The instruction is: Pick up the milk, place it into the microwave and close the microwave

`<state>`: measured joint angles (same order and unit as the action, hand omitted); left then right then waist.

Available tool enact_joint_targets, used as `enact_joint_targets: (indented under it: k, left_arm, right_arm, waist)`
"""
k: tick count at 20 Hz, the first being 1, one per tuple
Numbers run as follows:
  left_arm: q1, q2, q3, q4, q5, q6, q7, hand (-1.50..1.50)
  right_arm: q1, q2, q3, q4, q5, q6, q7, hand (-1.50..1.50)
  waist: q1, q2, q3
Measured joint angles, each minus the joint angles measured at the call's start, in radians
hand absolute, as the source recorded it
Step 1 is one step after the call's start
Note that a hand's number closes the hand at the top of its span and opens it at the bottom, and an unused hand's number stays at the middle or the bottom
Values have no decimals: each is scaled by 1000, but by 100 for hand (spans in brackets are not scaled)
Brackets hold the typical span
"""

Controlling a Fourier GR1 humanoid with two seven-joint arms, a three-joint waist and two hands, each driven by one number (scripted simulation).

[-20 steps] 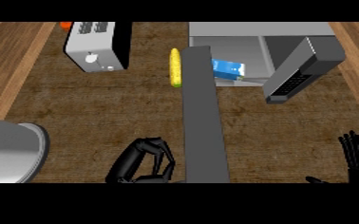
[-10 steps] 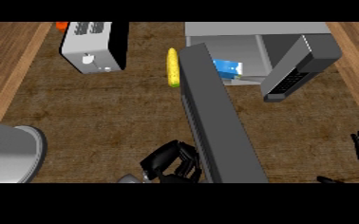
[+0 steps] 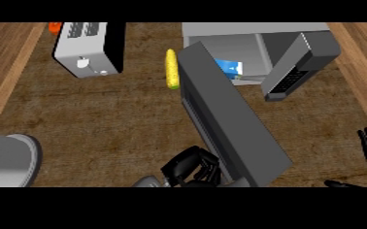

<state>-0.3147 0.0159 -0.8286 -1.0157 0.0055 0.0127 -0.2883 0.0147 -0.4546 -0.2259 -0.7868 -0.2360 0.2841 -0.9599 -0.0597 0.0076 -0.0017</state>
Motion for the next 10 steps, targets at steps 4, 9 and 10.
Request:
enact_joint_targets:
  k: [4,9,10]
  left_arm:
    - [-56,12,-69,11,99,100,-4,-150]
    - [-124,16,-130,16,201,209,9,150]
    - [-141,15,-138,11,221,228,16,150]
  right_arm:
    - [-21,-1,27,-62,-14,11,24,-150]
    - [-26,4,54,-125,-35,21,50,-150]
    - [-25,2,61,-137,-36,23,55,-150]
  waist:
    - [-27,5,-1]
    - [-66,11,-2]
    - [-74,11,-2]
